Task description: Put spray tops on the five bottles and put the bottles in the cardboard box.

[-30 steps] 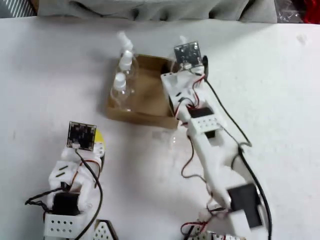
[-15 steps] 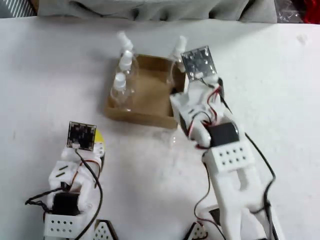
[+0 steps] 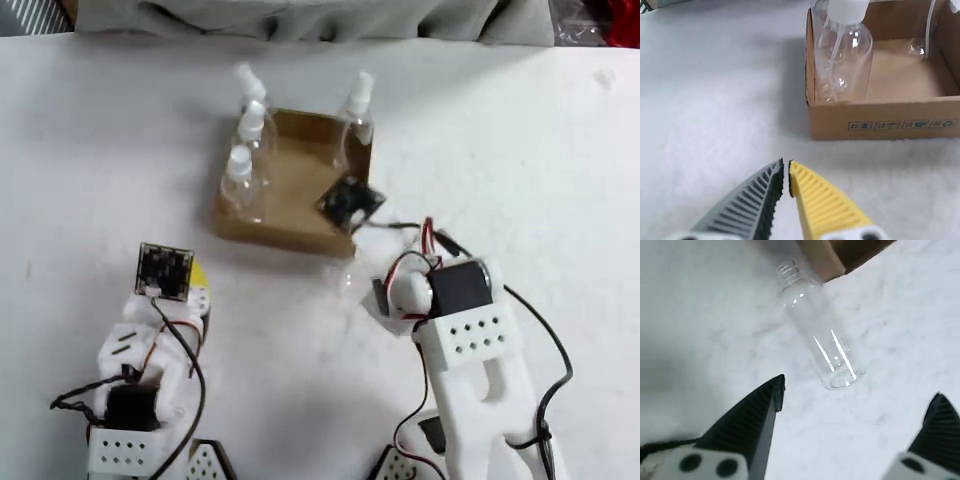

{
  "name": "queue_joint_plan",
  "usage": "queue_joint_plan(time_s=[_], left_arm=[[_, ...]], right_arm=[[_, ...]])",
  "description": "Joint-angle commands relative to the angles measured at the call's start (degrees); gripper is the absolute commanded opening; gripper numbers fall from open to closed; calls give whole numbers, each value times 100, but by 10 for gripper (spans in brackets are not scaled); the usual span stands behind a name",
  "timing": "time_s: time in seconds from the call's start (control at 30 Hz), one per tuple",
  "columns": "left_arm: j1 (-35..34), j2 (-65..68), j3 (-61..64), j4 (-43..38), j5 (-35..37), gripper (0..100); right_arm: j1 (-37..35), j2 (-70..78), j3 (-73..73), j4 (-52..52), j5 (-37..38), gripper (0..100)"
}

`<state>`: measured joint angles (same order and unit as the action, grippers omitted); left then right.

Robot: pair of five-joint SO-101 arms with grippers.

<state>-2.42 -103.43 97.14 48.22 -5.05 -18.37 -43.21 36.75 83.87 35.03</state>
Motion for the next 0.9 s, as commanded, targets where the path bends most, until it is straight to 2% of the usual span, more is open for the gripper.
queue_joint_plan(time_s=[0.0,0.17,0.3,0.47,0.87], left_arm=[[-57,-154,-18,9,-53,24],[-57,-154,-18,9,-53,24],[-40,-154,-18,9,-53,24],[-31,-154,-18,9,-53,24],[-31,-154,-18,9,-53,24]], right_arm=[[66,-136,-44,180,1301,372],[57,470,70,163,2004,372],[66,1314,176,-312,2338,372],[57,1938,220,-1130,2400,375],[40,3292,229,-2193,2409,375]])
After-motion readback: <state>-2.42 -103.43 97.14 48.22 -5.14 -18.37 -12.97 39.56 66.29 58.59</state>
